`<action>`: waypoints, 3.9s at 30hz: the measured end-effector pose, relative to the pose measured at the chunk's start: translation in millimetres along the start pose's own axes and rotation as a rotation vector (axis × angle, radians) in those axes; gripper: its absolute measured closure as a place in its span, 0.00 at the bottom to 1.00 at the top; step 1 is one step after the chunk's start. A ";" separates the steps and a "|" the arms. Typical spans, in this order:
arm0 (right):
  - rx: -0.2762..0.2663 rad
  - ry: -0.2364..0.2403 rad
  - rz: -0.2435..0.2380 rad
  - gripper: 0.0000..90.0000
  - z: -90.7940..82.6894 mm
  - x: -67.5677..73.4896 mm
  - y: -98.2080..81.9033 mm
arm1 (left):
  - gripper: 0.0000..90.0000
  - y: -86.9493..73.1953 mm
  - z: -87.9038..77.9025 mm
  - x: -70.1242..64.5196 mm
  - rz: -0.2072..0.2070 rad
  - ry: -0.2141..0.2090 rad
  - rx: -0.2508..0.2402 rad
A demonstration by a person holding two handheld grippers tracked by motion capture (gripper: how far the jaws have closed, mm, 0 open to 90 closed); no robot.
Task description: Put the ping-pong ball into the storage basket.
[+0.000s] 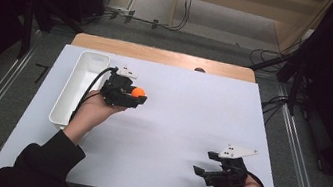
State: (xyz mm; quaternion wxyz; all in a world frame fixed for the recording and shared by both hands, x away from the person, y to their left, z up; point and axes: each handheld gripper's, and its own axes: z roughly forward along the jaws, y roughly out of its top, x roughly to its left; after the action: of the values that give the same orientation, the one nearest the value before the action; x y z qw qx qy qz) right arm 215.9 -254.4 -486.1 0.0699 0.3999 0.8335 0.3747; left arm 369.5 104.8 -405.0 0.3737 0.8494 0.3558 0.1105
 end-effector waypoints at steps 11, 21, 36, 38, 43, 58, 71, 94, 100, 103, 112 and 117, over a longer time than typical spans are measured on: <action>0.000 -0.001 0.005 0.23 -0.5 -0.3 -0.2 | 0.55 -0.6 -7.3 11.9 -0.030 -0.008 0.009; 0.002 -0.002 0.005 0.23 -0.5 -0.3 -0.2 | 0.55 -1.7 -13.7 20.7 -0.041 0.009 0.013; 0.002 -0.001 0.005 0.23 -0.2 -0.9 -0.2 | 0.55 -4.2 -20.2 31.7 -0.054 0.044 0.022; 0.002 -0.003 0.002 0.23 0.0 -0.9 -0.3 | 0.55 -4.7 -21.4 33.9 -0.055 0.045 0.023; 0.006 0.000 0.004 0.23 0.3 -0.8 -0.2 | 0.55 -5.6 -23.8 38.2 -0.063 0.048 0.020; 0.007 0.002 0.011 0.23 0.1 -0.9 -0.3 | 0.55 -9.3 -30.8 49.3 -0.094 0.085 0.017; 0.006 -0.001 0.009 0.23 -0.1 -1.0 -0.4 | 0.55 -11.9 -37.5 59.8 -0.114 0.104 0.019; 0.006 -0.003 0.009 0.23 -0.6 -0.6 -0.5 | 0.55 -17.6 -53.2 80.0 -0.165 0.149 0.006; 0.008 -0.003 0.010 0.23 -0.6 -0.5 -0.5 | 0.55 -19.6 -55.9 84.6 -0.171 0.166 0.007; 0.008 -0.003 0.010 0.23 -0.6 -0.5 -0.5 | 0.55 -20.8 -57.0 87.2 -0.179 0.174 0.002; 0.008 -0.004 0.006 0.23 -0.3 -0.7 -0.5 | 0.55 -24.2 -60.1 94.2 -0.193 0.202 0.005; 0.009 -0.003 0.010 0.23 -0.4 -0.6 -0.5 | 0.55 -26.0 -61.3 97.8 -0.205 0.209 0.005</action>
State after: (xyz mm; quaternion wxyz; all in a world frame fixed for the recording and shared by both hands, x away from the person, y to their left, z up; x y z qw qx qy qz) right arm 215.8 -255.3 -486.3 0.0677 0.4049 0.8332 0.3705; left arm 398.7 218.3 -388.5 0.3420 0.7933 0.4780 0.1586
